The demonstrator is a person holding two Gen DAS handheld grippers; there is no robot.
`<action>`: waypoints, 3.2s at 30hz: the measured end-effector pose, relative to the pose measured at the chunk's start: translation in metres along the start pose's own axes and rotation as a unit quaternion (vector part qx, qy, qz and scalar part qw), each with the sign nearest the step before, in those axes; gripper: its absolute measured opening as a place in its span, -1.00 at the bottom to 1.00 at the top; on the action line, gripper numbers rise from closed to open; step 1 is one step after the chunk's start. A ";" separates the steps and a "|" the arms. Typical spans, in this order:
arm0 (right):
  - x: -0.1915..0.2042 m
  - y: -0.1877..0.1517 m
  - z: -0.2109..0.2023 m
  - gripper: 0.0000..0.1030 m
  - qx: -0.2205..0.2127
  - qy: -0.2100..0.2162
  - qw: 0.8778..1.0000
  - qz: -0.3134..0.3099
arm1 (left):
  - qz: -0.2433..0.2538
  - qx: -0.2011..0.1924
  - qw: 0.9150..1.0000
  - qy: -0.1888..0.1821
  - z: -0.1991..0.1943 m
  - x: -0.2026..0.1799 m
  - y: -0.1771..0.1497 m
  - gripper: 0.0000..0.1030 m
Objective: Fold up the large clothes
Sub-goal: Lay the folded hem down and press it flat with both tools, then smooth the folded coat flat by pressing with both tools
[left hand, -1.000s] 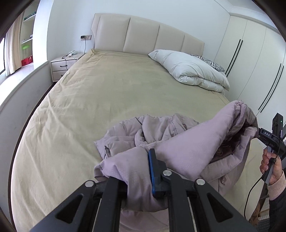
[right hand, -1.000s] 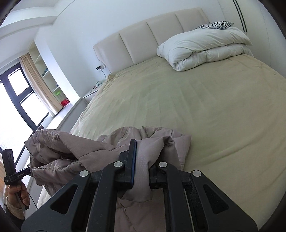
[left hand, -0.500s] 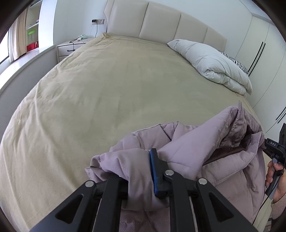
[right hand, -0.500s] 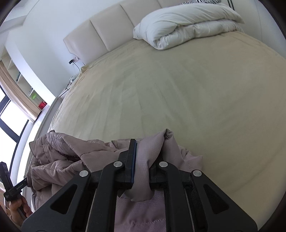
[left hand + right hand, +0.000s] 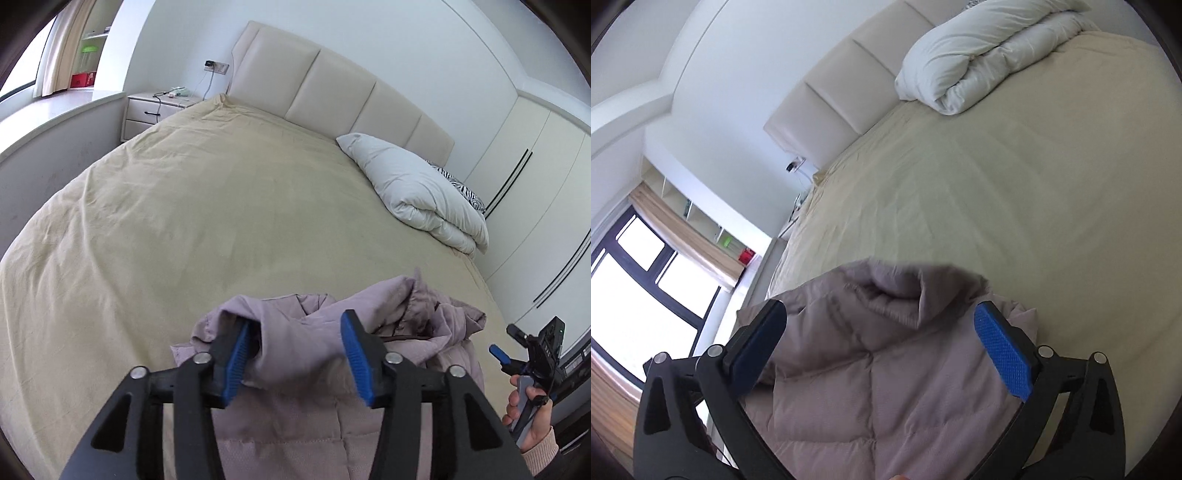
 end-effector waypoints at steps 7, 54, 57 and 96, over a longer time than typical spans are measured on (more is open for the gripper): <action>0.048 -0.034 0.003 1.00 0.048 -0.075 0.988 -0.129 | 0.080 -0.019 0.995 0.061 -0.009 -0.024 -0.003 0.27; 0.014 -0.104 0.152 1.00 0.101 -0.160 0.962 -0.199 | 0.194 0.035 0.962 0.188 0.124 -0.015 -0.048 0.57; 0.022 -0.087 0.118 1.00 0.052 -0.158 0.965 -0.203 | 0.237 0.010 0.949 0.207 0.103 -0.027 -0.049 0.57; 0.117 -0.173 0.172 0.96 0.136 -0.154 0.916 -0.345 | 0.176 0.041 0.967 0.181 0.136 0.005 -0.066 0.74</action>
Point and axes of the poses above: each gripper's, at about its wrist camera, not at the fingertips, and z roughly the way its jaws point, x to its left, y to its top, the point moved 8 cm from there along z, roughly the way its jaws point, and after that the axes turned 3 degrees about -x, right-handed, at the moved point
